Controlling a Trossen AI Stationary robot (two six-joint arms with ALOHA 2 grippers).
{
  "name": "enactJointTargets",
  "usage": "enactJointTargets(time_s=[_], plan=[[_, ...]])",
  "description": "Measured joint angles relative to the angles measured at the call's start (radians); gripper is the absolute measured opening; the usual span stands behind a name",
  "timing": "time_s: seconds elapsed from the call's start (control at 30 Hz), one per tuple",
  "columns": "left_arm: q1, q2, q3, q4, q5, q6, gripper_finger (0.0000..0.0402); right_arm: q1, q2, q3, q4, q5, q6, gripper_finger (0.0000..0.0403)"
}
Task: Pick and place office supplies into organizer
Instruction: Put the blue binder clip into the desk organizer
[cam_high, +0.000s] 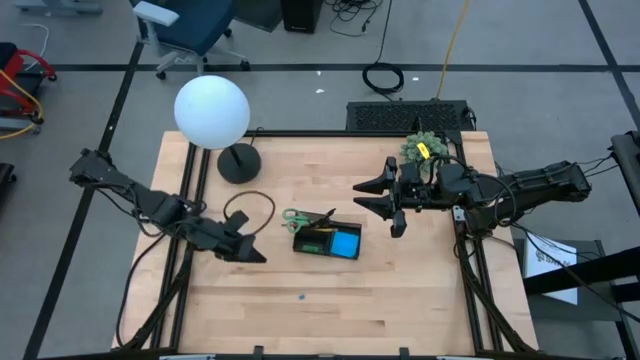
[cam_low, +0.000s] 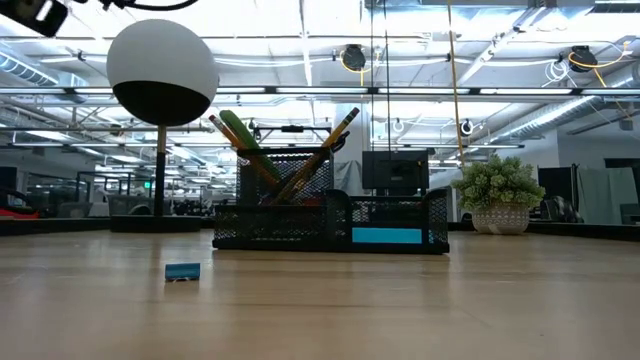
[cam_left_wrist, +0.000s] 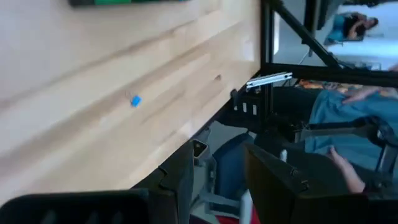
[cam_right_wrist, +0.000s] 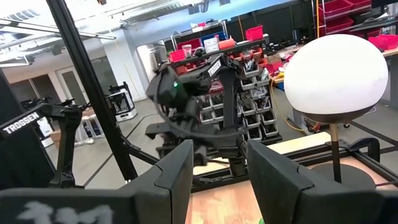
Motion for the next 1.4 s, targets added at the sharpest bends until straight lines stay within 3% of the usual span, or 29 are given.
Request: enactJointTargets(time_s=[0.2, 0.53, 0.73, 0.97, 1.07, 1.23, 1.4], plan=[[-0.044, 0.103, 0.0, 0.167, -0.009, -0.136, 0.0129, 0.0, 0.0, 0.0, 0.0, 0.0, 0.0, 0.0139], [-0.064, 0.301, 0.0, 0.388, -0.11, -0.329, 0.0129, 0.0, 0.0, 0.0, 0.0, 0.0, 0.0, 0.0139], [-0.032, 0.417, 0.0, 0.521, -0.103, -0.358, 0.0129, 0.0, 0.0, 0.0, 0.0, 0.0, 0.0, 0.0139], [-0.004, 0.433, 0.001, 0.531, -0.091, -0.34, 0.0129, 0.0, 0.0, 0.0, 0.0, 0.0, 0.0, 0.0139], [0.022, 0.436, 0.072, 0.402, -0.046, -0.257, 0.0129, 0.0, 0.0, 0.0, 0.0, 0.0, 0.0, 0.0139], [0.072, 0.453, 0.349, -0.135, 0.001, -0.087, 0.0129, 0.0, 0.0, 0.0, 0.0, 0.0, 0.0, 0.0139], [0.093, 0.542, 0.621, -0.482, -0.009, -0.036, 0.0129, 0.0, 0.0, 0.0, 0.0, 0.0, 0.0, 0.0139]])
